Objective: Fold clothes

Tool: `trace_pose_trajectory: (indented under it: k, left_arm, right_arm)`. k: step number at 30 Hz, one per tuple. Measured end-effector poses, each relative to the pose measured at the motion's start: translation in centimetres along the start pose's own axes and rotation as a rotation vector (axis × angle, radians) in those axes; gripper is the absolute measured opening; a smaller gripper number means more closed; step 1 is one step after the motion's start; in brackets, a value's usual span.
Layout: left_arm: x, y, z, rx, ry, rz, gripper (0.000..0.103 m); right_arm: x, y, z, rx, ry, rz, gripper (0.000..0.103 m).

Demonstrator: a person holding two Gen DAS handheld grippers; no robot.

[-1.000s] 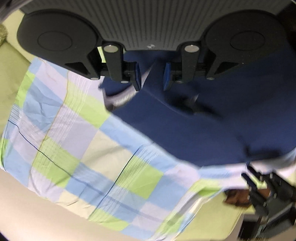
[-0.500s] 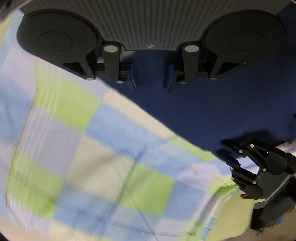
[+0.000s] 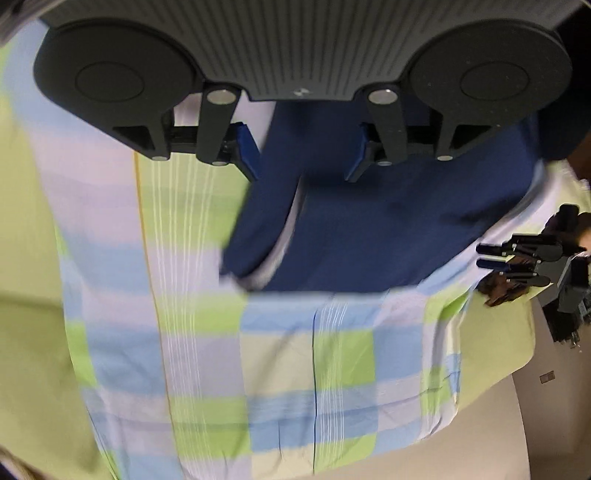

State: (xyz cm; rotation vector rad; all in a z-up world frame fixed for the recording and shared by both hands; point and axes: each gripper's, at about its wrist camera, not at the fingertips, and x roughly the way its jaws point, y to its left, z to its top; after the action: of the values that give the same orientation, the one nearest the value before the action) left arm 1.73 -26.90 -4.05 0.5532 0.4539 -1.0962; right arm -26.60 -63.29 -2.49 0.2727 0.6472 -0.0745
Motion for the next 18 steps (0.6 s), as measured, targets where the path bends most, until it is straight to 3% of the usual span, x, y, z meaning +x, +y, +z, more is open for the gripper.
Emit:
trace_pose_trajectory:
  k: [6, 11, 14, 18]
  left_arm:
    - [-4.3, -2.2, -2.8, -0.083, 0.080, -0.020, 0.046]
    - [-6.9, -3.1, -3.2, -0.105, 0.157, 0.015, 0.050]
    - [-8.0, -3.7, -4.0, -0.095, 0.228, 0.018, 0.051]
    - [-7.9, -4.1, -6.2, -0.099, 0.331, -0.009, 0.052]
  right_arm:
    - [0.5, -0.9, -6.2, 0.068, 0.220, 0.033, 0.052]
    - [3.5, -1.2, -7.8, -0.025, 0.326, 0.053, 0.052]
    - [5.2, -1.8, -8.0, -0.085, 0.349, 0.085, 0.052]
    - [5.7, -3.1, -7.2, -0.021, 0.321, 0.171, 0.052]
